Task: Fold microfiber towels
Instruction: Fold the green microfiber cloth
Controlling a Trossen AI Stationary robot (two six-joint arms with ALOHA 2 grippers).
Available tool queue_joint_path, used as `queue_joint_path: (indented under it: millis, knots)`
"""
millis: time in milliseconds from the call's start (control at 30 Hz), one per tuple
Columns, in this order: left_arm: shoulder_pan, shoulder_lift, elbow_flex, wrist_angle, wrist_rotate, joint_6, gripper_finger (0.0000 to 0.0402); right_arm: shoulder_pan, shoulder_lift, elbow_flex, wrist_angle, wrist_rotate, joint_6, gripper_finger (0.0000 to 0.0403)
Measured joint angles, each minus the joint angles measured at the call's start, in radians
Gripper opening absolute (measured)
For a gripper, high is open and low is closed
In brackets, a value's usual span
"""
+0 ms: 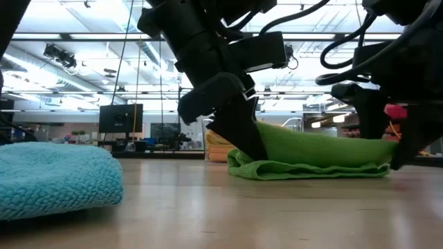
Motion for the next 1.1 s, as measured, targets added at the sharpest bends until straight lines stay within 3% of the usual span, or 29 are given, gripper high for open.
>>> queue_joint_path:
  millis: [233, 500, 667, 1100]
  knots:
    - [-0.013, 0.000, 0.000, 0.000, 0.013, -0.033, 0.0150, 0.000, 0.000, 0.000, -0.014, -0.060, 0.086, 0.0232]
    - [-0.029, -0.007, 0.000, -0.005, 0.045, -0.055, 0.0231, 0.000, -0.001, 0.002, -0.027, -0.075, 0.127, 0.0234]
    - [-0.031, -0.026, 0.000, -0.024, 0.045, -0.058, 0.0234, 0.000, -0.051, 0.006, -0.056, -0.077, 0.156, 0.0234]
    - [-0.023, -0.087, 0.001, 0.024, 0.016, -0.075, 0.0194, 0.000, -0.244, 0.005, -0.031, -0.058, 0.174, 0.0233]
